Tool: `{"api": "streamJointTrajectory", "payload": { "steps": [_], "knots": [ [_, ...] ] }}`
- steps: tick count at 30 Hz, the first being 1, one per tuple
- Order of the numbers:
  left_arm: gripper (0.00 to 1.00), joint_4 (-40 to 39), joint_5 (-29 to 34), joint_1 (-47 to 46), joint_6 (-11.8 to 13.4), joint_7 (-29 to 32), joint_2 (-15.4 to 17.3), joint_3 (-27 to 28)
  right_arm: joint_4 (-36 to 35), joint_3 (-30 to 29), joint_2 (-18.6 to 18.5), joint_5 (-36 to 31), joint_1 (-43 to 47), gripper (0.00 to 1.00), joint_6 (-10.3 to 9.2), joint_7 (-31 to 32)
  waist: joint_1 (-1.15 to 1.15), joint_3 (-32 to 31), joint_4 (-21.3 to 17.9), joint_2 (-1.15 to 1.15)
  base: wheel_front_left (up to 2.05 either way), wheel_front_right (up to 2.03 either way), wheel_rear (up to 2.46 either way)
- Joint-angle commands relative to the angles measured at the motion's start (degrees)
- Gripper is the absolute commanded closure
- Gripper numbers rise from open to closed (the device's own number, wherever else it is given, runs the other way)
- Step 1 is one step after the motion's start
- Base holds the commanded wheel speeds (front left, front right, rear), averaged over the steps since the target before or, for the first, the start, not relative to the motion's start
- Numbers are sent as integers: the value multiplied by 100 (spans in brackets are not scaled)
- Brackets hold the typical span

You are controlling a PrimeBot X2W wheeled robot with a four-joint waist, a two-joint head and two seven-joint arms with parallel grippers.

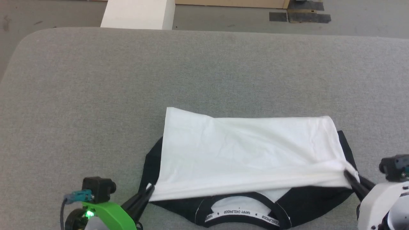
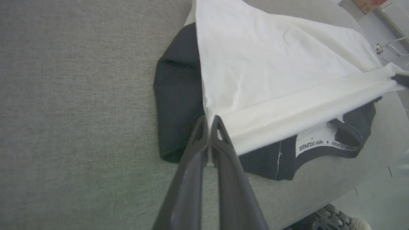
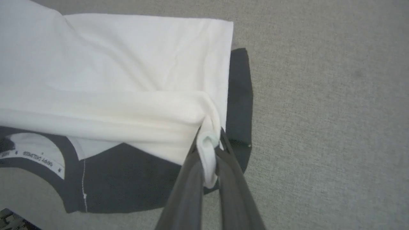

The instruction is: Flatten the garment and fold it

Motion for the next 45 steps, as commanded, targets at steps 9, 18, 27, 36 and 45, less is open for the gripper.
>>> {"api": "streamJointTrajectory", "payload": {
  "steps": [9,18,27,36,45],
  "knots": [
    [100,735,-11,57,-193,-8,-217,-234,624,77,282,-214,269,100,-11,133,1,1,-6,0,0,0,0],
    [0,815,46,67,-127,-445,-358,-95,333,-217,649,89,440,0,-11,0,1,-248,12,0,0,0,0],
    [0,697,879,-246,380,-2038,-654,532,-255,-1144,1270,306,297,0,-11,-387,1,-414,11,0,0,0,0],
    [0,924,2115,-951,439,-2247,-1685,1569,837,-1400,1646,92,-519,0,-11,-640,1,-310,52,0,0,0,0],
    [0,1402,2949,-1089,-162,-2249,-2475,2408,2000,-1195,1697,-308,-1181,0,-11,-311,1,-269,-2,0,0,0,0]
  ]
}}
